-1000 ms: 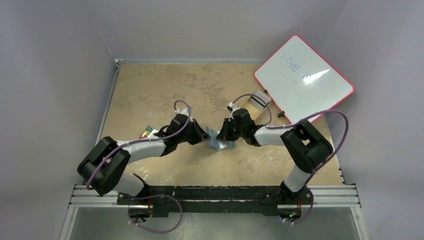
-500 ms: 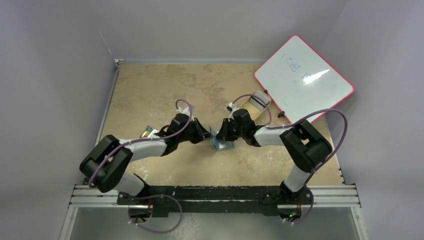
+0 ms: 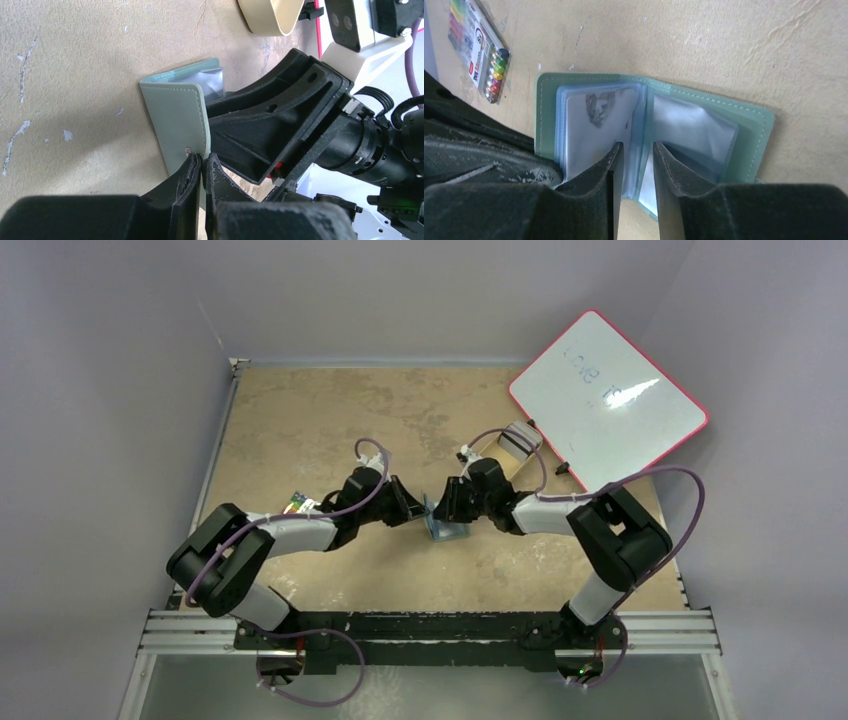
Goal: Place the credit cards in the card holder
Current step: Insert the credit card into the card holder.
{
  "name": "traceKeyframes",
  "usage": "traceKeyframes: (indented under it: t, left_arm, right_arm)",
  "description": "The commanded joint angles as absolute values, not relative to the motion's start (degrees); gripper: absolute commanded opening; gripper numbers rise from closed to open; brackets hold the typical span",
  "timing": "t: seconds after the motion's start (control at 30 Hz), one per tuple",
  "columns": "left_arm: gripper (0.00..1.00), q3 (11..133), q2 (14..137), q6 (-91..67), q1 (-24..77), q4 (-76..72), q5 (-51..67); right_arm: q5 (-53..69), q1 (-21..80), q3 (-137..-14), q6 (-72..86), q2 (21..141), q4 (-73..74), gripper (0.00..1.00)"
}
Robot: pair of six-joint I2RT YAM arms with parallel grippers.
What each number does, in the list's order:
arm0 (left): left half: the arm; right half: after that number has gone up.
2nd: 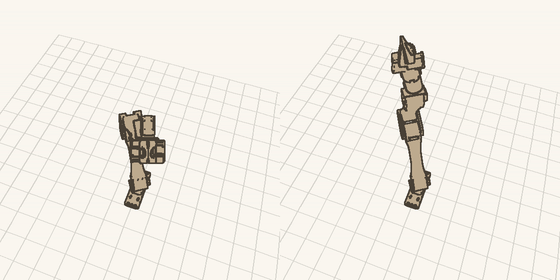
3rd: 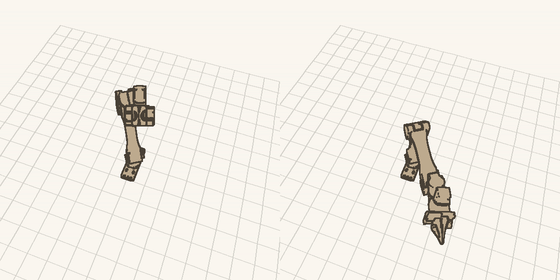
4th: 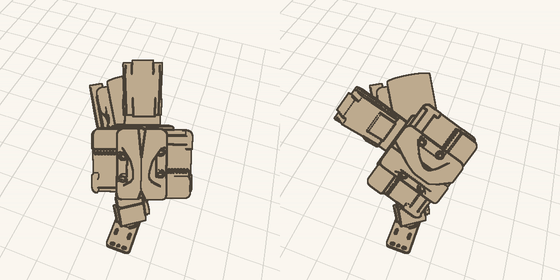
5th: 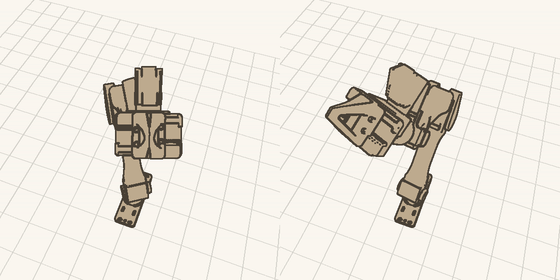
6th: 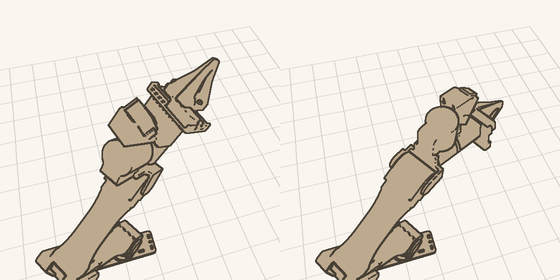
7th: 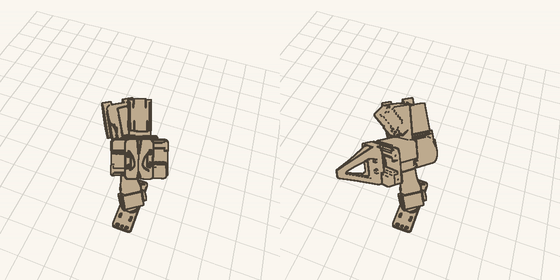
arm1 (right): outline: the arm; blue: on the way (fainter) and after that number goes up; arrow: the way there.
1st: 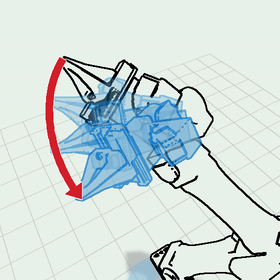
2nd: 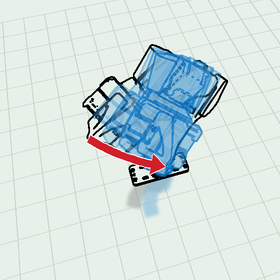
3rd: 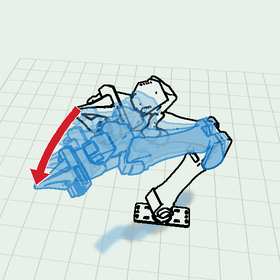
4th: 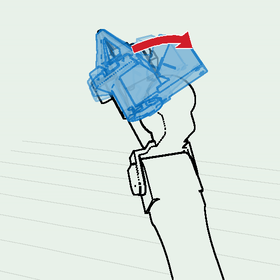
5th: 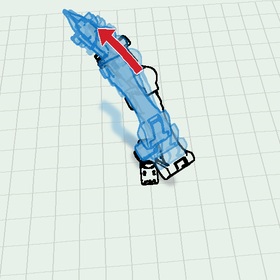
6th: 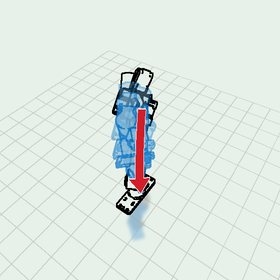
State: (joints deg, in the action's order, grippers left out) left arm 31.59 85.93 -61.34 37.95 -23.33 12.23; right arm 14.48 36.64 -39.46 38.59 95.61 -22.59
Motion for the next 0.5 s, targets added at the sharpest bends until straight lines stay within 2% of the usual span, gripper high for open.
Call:
traceKeyframes:
  t: [0.0, 0.2, 0.47]
  left_arm:
    - [0.00, 32.0, 88.1, -59.5, 38.3, -23.6, 11.4]
    - [0.00, 32.2, 89.3, -58.8, 38.2, -23.3, 11.1]
    - [0.00, 32.6, 89.5, -58.5, 38.3, -22.5, 10.8]
  right_arm:
    - [14.5, 37.2, -38.4, 39.1, 92.3, -20.3, 0.33]
    - [13.8, 37.2, -37.8, 39.5, 90.1, -19.3, 0.39]
    - [13.7, 37.2, -37.2, 39.8, 85.8, -17.9, 0.39]
